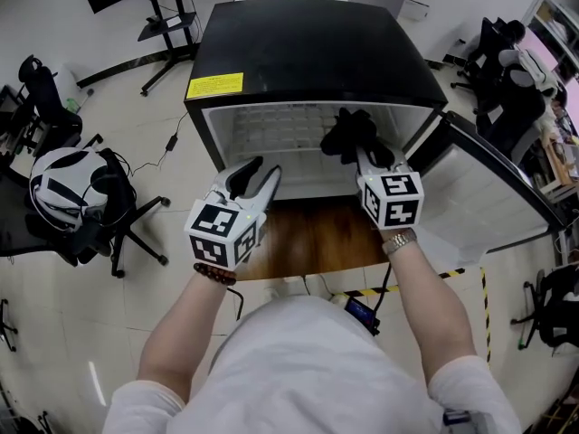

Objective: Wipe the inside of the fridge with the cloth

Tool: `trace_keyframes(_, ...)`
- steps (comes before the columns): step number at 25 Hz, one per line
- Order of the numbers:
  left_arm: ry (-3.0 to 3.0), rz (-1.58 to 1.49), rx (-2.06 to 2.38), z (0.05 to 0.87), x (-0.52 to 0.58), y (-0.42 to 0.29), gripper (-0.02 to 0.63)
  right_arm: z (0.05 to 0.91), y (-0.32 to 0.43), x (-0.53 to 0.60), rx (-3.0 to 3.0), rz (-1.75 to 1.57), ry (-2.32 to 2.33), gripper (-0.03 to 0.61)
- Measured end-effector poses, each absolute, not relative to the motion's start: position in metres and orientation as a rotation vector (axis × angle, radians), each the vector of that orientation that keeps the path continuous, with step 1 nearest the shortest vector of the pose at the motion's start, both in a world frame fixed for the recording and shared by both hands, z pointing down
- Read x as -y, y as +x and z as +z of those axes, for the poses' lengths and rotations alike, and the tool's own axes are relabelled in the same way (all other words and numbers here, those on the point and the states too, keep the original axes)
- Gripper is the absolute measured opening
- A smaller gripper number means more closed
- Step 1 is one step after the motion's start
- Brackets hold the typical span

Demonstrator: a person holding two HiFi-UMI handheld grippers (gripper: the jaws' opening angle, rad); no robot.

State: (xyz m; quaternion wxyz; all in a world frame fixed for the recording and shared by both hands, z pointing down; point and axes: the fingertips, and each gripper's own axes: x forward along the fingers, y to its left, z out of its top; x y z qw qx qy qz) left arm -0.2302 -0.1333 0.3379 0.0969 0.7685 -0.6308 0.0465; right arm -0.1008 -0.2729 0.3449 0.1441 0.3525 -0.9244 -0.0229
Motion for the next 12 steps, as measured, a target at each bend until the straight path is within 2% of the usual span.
trace_keyframes(3, 2.373, 0.141, 1.773, 0.326, 0.154, -0.19, 0.149, 0.325, -0.075, 0.267, 2.734, -0.088, 0.899, 0.051)
trace_keyframes(6, 2.481, 0.119, 1.641, 0.323, 0.16, -0.179, 0.172, 0.315, -0.081, 0.244, 2.797, -0.11, 0.759, 0.051)
trace_keyframes(12, 2.679, 0.019, 1.3, 0.31, 0.164, -0.132, 0.26, 0.295, -0.08, 0.196, 2.904, -0.163, 0.388, 0.052)
